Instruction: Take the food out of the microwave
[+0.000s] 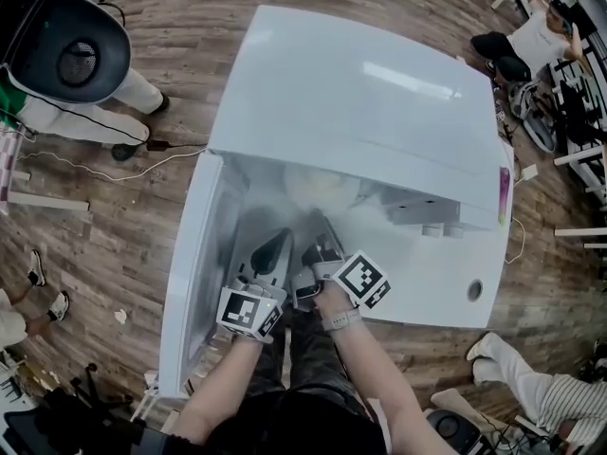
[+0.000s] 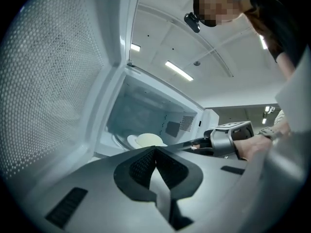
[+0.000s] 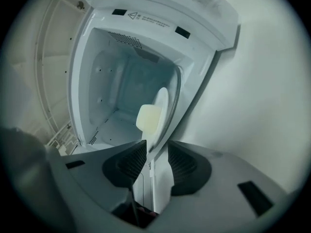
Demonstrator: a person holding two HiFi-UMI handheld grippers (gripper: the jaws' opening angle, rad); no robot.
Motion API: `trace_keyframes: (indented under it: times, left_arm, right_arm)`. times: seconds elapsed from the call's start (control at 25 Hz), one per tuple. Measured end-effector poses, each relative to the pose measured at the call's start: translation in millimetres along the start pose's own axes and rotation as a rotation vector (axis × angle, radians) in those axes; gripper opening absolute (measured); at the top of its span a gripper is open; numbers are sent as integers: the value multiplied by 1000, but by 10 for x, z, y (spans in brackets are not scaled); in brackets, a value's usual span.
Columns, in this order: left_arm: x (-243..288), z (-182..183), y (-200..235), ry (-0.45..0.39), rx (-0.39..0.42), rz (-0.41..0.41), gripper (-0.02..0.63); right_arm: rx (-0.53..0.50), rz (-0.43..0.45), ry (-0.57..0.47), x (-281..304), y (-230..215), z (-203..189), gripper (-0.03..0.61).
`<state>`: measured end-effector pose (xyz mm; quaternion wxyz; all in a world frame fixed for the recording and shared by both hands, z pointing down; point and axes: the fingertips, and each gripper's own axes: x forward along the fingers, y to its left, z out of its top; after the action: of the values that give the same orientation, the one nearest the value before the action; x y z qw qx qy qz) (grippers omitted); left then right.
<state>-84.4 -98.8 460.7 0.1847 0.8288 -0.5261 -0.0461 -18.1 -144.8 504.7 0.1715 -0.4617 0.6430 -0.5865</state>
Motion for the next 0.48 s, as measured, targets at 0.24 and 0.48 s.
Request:
trace_keyframes:
  times: [0.24,0.48]
  left_arm:
    - [-13,-12,56,-1,-22,0,9]
    - [-42,-76,62,9,-35,0,9]
  right_arm:
    - [112,26,-14,128,-16,28,133]
    - [176,47,-17,137,-32,50,91]
